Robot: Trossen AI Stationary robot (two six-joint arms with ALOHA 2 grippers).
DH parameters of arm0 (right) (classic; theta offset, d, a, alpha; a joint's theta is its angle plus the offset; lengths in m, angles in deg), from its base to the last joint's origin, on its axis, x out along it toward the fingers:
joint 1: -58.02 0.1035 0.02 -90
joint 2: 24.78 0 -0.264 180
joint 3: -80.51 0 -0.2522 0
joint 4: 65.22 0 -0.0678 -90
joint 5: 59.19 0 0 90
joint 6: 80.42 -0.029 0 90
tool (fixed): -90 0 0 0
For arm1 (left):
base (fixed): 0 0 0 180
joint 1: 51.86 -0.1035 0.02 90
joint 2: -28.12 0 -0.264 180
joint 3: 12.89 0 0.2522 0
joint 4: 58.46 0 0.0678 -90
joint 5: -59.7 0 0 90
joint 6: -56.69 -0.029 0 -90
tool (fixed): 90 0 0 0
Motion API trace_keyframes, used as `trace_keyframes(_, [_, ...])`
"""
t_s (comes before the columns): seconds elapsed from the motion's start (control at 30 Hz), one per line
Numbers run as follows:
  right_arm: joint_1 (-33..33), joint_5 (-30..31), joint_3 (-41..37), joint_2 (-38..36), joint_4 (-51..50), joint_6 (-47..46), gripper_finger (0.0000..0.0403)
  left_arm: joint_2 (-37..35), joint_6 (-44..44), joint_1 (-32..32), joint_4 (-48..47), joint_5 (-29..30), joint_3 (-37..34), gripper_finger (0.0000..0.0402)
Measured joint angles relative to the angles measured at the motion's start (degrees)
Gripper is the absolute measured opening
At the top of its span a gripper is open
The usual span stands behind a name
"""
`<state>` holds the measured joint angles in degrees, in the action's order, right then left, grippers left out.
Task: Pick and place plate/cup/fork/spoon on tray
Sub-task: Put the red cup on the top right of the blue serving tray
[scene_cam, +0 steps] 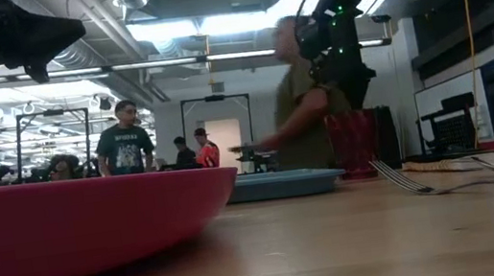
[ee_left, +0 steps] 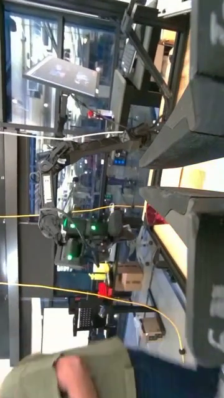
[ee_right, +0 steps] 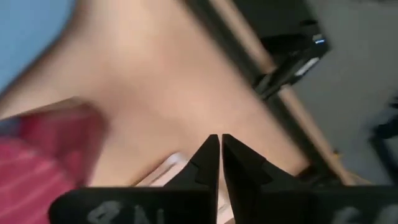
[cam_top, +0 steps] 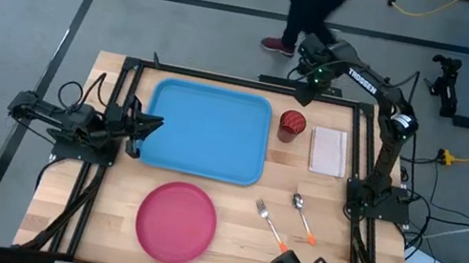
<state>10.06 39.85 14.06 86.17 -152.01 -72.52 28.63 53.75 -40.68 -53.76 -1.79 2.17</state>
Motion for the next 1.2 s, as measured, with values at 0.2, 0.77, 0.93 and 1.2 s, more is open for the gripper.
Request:
trace_keyframes(0.2, [-0.02,17.34,0.02,0.05,1.62,1.82,0.0033,0.01,-0.29,0.00,-0.02,-0.07,0.00,0.0050])
trace_keyframes(0.77, [3.59,13.03,0.04,-0.04,-3.99,-4.19,0.0156,-0.01,-0.26,0.00,-4.28,-0.07,0.00,0.0050])
trace_keyframes(0.93, [7.85,4.42,0.04,-0.06,-10.30,-5.55,0.0157,0.01,-0.29,-0.01,-4.28,-0.04,0.00,0.0050])
trace_keyframes(1.2, [13.25,8.88,0.04,-0.06,-12.95,-6.50,0.0157,0.00,-0.29,-0.02,-4.28,1.01,0.00,0.0050])
